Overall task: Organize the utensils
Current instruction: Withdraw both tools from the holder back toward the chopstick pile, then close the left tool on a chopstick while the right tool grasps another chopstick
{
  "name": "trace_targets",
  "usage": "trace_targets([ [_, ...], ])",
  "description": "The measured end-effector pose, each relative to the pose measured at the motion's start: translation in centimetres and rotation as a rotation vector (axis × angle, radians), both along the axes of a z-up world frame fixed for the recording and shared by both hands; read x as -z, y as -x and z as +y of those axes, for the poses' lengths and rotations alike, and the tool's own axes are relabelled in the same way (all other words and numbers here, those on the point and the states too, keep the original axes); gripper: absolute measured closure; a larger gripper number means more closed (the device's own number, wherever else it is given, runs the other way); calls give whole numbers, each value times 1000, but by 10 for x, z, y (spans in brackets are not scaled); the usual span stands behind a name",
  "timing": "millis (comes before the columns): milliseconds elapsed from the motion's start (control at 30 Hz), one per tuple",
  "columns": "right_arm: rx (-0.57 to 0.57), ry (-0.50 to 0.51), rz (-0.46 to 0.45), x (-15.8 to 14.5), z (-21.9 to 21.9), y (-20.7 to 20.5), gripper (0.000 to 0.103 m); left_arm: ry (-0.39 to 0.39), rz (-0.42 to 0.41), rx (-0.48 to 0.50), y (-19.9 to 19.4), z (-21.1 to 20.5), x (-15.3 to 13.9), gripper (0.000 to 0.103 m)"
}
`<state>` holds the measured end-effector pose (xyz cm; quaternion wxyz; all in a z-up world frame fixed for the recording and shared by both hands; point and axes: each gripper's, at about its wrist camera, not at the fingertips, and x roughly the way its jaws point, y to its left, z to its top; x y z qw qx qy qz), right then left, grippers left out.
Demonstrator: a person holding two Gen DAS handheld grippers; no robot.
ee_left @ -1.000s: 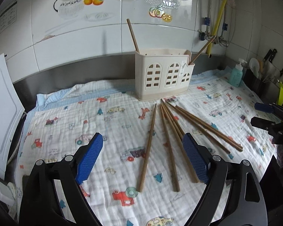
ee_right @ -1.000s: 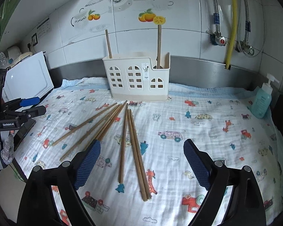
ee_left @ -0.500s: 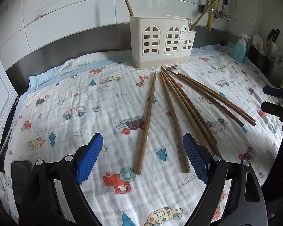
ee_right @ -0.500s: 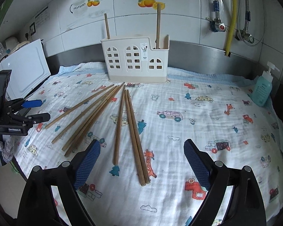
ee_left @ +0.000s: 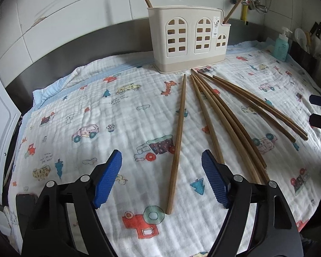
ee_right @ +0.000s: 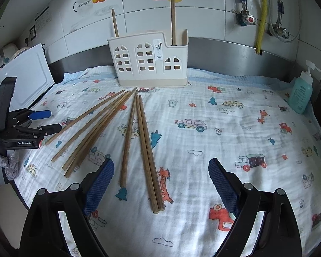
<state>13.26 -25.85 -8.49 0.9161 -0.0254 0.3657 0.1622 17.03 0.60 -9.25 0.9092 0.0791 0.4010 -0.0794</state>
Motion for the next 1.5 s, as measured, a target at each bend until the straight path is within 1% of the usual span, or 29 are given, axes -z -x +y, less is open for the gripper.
trace_targets([
  [33, -2, -2, 3, 1, 0, -1, 16, 2, 5, 2, -1, -1, 1, 31],
  [100, -6, -1, 7, 2, 1, -4, 16, 16, 20, 10, -3, 0, 4, 44],
  [133, -9, -2, 9, 2, 1, -5, 16, 22, 28, 11, -4, 0, 6, 46],
  [200, -13, -2, 11, 3, 2, -7, 16, 23, 36, 18, -4, -1, 8, 57],
  [233, -14, -2, 13, 3, 2, -8, 17, 24, 40, 24, -4, -1, 9, 58],
  [300, -17, -5, 20, 4, 1, -10, 20, 25, 45, 38, -5, -3, 10, 65],
  [333, -17, -5, 23, 5, 2, -12, 21, 25, 49, 43, -5, -4, 11, 66],
  [367, -19, -5, 27, 5, 2, -13, 21, 25, 55, 52, -5, -5, 11, 70],
  [400, -22, -4, 29, 6, 3, -14, 22, 22, 58, 59, -6, -6, 12, 77],
  [433, -24, -4, 30, 6, 3, -15, 24, 19, 60, 66, -6, -7, 11, 78],
  [500, -30, -3, 32, 7, 5, -16, 25, 15, 70, 82, -8, -8, 12, 85],
  [600, -35, -5, 36, 8, 5, -18, 28, 0, 90, 86, -11, -9, 15, 85],
  [700, -37, -5, 41, 9, 5, -20, 34, -2, 105, 93, -11, -9, 17, 86],
  [800, -40, -6, 45, 10, 5, -21, 45, -3, 115, 104, -13, -10, 17, 89],
  [867, -43, -4, 50, 11, 5, -22, 55, -9, 118, 107, -14, -11, 17, 91],
  [900, -44, 0, 52, 11, 5, -23, 57, -14, 117, 106, -15, -12, 17, 93],
  [933, -44, 1, 55, 12, 5, -24, 64, -14, 117, 106, -16, -12, 17, 93],
  [967, -47, 2, 61, 13, 5, -25, 68, -13, 118, 104, -16, -12, 17, 94],
  [1100, -61, 25, 84, 20, 6, -29, 77, -11, 119, 105, -17, -12, 17, 94],
  [1167, -76, 41, 94, 23, 9, -29, 83, -13, 120, 107, -18, -13, 17, 94],
  [1400, -121, 96, 98, 26, 18, -33, 87, -18, 122, 114, -18, -13, 17, 94],
  [1500, -153, 130, 96, 26, 24, -33, 91, -13, 127, 117, -17, -12, 17, 94],
])
